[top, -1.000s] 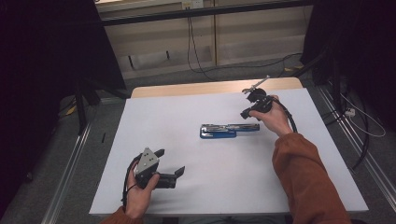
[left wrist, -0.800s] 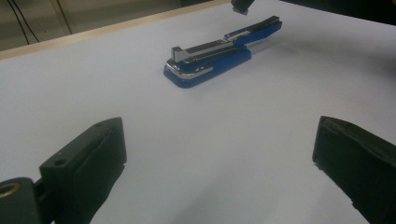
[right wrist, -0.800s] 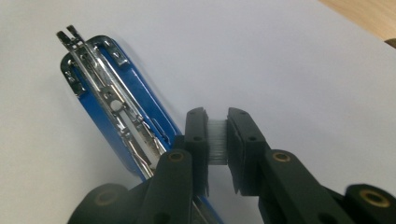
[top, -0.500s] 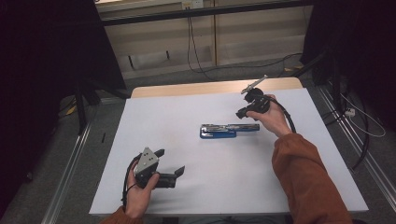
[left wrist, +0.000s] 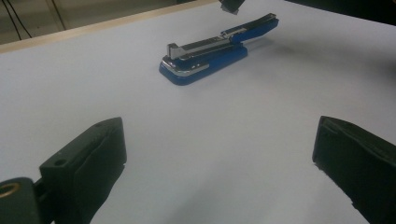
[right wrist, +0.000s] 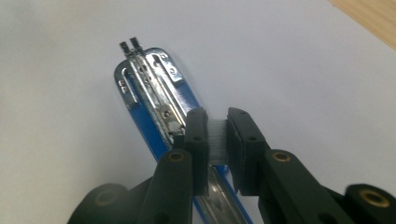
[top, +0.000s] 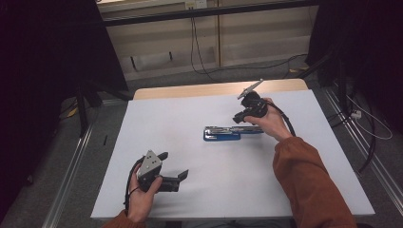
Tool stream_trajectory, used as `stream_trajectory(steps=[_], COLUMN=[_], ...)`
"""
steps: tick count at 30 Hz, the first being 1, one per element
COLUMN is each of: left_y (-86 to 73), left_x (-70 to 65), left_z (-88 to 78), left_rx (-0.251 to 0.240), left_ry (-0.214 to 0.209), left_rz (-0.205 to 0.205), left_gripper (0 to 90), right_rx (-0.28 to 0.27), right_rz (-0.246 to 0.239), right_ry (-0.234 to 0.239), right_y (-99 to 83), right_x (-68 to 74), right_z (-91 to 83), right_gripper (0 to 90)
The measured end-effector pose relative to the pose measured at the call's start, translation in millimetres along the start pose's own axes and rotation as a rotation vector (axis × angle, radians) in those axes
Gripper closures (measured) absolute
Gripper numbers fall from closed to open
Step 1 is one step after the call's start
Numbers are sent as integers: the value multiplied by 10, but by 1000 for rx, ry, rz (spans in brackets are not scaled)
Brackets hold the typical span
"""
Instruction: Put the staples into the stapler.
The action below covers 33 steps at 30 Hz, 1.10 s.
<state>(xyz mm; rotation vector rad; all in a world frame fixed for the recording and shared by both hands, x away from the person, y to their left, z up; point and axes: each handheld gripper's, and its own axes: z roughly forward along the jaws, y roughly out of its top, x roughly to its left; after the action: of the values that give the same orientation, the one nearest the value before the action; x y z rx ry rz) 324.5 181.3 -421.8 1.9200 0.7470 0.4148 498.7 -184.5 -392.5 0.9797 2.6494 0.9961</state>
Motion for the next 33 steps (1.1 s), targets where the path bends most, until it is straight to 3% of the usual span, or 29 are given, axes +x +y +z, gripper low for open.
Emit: stream_trajectory(steps=[15, 33], left_y=[-3, 0], left_x=[20, 18], left_z=[-1, -10], left_rx=[5, -2], left_ry=[10, 20], left_rz=[-12, -13], left_gripper=[31, 31], right_rx=[-6, -37], right_rz=[-79, -111], right_ry=[48, 76], right_y=[175, 269], right_x=[173, 252], right_z=[130, 231], right_gripper=[790, 790])
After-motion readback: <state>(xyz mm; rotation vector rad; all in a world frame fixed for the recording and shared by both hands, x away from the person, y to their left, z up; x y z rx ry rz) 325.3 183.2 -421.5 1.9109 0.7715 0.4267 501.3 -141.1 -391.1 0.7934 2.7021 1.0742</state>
